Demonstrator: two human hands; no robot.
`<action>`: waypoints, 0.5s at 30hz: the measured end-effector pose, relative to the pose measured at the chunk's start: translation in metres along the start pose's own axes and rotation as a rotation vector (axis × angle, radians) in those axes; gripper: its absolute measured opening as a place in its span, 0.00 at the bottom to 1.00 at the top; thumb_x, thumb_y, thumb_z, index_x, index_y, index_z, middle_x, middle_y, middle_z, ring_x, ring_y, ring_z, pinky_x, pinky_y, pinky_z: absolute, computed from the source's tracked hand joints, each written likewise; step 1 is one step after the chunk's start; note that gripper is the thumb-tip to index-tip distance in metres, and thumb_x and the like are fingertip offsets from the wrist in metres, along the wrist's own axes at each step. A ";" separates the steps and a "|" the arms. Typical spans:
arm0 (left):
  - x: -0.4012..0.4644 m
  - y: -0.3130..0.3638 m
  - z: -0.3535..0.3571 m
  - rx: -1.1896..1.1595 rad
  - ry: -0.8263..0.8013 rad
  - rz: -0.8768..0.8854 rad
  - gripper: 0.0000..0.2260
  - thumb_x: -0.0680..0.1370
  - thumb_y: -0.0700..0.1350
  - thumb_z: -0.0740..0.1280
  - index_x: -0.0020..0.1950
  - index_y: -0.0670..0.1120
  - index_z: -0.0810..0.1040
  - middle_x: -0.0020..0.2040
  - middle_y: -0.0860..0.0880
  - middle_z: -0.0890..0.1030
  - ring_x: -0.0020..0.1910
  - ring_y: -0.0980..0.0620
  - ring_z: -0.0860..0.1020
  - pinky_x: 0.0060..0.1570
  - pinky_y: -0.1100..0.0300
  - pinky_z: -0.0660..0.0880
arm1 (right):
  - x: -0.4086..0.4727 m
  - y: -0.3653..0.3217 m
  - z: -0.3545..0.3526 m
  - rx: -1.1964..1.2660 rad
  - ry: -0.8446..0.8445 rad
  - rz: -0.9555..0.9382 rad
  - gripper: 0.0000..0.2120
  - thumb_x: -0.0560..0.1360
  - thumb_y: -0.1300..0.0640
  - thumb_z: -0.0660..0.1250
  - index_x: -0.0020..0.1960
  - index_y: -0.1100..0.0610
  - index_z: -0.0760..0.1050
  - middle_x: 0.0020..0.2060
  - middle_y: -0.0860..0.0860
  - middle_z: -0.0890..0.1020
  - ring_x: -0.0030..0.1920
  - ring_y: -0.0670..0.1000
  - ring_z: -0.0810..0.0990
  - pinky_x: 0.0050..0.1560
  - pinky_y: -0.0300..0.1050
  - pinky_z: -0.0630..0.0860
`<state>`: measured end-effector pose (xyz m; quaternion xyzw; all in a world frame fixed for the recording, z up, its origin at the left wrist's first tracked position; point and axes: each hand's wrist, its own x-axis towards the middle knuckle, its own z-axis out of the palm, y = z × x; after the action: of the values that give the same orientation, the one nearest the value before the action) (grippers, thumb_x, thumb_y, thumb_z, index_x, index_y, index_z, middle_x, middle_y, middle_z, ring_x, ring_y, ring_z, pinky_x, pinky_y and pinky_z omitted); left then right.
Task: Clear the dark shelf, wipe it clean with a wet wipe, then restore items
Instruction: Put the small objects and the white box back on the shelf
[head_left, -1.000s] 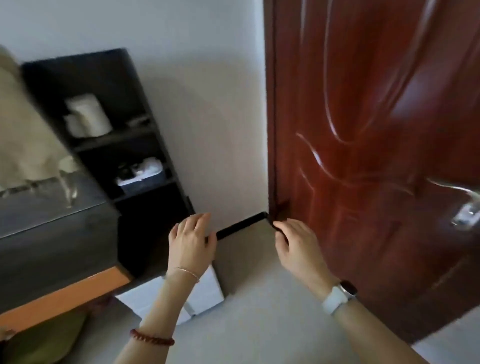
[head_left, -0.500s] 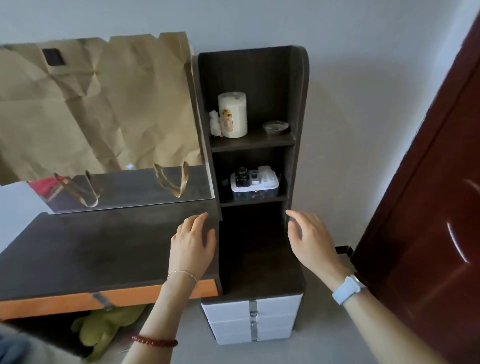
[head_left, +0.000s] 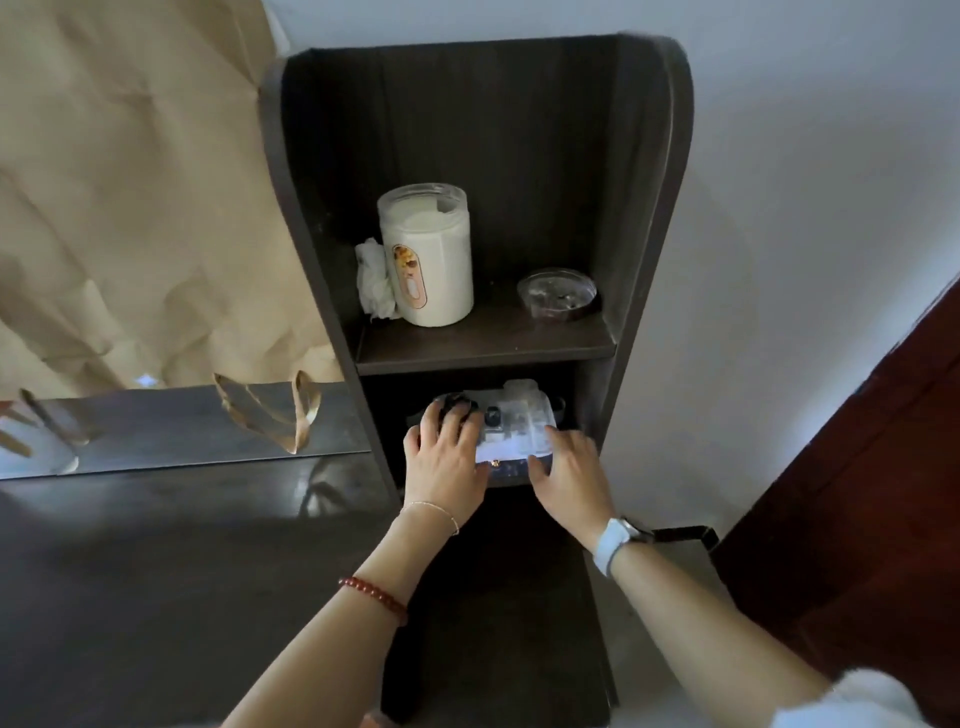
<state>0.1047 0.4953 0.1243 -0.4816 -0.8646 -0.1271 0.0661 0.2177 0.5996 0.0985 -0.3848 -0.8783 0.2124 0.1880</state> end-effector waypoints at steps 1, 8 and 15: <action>0.012 0.000 0.007 0.048 -0.037 0.005 0.28 0.74 0.50 0.64 0.72 0.48 0.60 0.72 0.49 0.62 0.73 0.43 0.53 0.66 0.47 0.56 | 0.010 0.002 0.007 -0.063 -0.022 0.011 0.22 0.76 0.52 0.61 0.65 0.62 0.66 0.58 0.59 0.73 0.60 0.59 0.69 0.57 0.48 0.69; 0.061 0.003 0.035 0.191 -0.162 0.040 0.26 0.75 0.51 0.62 0.72 0.52 0.59 0.73 0.54 0.60 0.71 0.44 0.54 0.68 0.39 0.42 | 0.042 0.005 0.042 -0.181 0.029 0.074 0.29 0.57 0.43 0.77 0.43 0.66 0.76 0.37 0.60 0.76 0.37 0.60 0.77 0.30 0.47 0.74; 0.067 -0.004 0.055 0.306 0.110 0.138 0.16 0.52 0.41 0.78 0.38 0.47 0.81 0.35 0.51 0.82 0.46 0.44 0.80 0.59 0.36 0.58 | 0.038 0.009 0.042 -0.073 0.064 0.150 0.20 0.65 0.54 0.72 0.49 0.68 0.73 0.45 0.62 0.75 0.46 0.62 0.75 0.41 0.50 0.75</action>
<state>0.0670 0.5634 0.0867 -0.5163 -0.8339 -0.0153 0.1943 0.1782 0.6243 0.0654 -0.4625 -0.8478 0.1814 0.1856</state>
